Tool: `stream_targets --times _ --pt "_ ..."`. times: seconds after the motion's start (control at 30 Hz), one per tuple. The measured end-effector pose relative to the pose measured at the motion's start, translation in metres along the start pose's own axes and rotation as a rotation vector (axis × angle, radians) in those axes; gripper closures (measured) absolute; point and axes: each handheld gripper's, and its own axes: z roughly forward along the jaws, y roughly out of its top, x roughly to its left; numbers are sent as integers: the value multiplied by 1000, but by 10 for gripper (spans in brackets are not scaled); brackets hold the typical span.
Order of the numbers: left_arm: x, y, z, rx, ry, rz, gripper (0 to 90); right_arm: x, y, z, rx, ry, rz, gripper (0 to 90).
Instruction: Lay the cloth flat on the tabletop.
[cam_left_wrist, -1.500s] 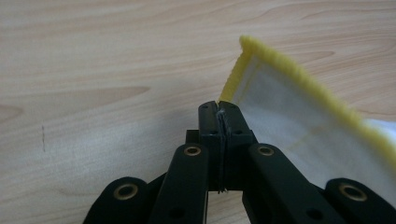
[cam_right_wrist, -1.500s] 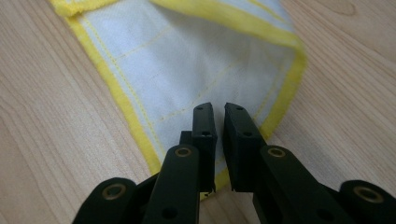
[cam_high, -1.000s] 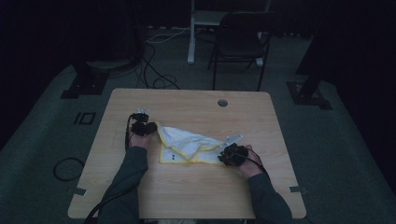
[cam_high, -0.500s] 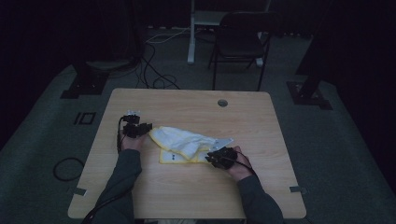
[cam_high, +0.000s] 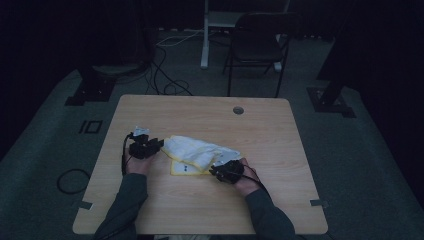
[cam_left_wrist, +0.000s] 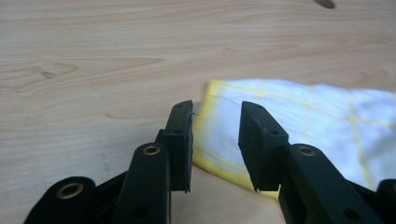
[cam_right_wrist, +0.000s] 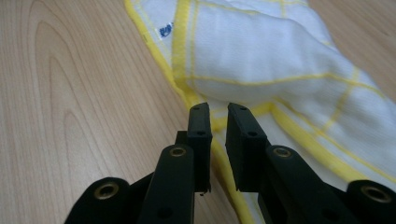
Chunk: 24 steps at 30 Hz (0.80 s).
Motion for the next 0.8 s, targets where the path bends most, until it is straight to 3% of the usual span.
stream_targets --times 0.3,0.33,0.43,0.47,0.5,0.57,0.67,0.8 --pt "-34 -21 -16 -12 -64 80 675 6 4 15 30 5 -26 749" --pt "-42 -27 -21 -8 -78 109 679 6 5 17 31 5 -25 733" --pt "-50 -33 -25 -1 -94 126 682 5 7 19 37 5 -24 730" --pt "-59 -40 -27 8 -112 150 686 4 9 21 46 3 -36 728" --pt "-59 -40 -27 8 -112 150 687 4 11 22 55 3 -43 730" --pt "-72 -47 -25 34 -127 205 687 5 13 24 69 3 -54 753" --pt "-82 -51 -17 72 -131 257 705 3 16 27 82 9 -47 864" --pt "-93 -53 -5 107 -144 292 728 2 19 26 74 10 -33 894"
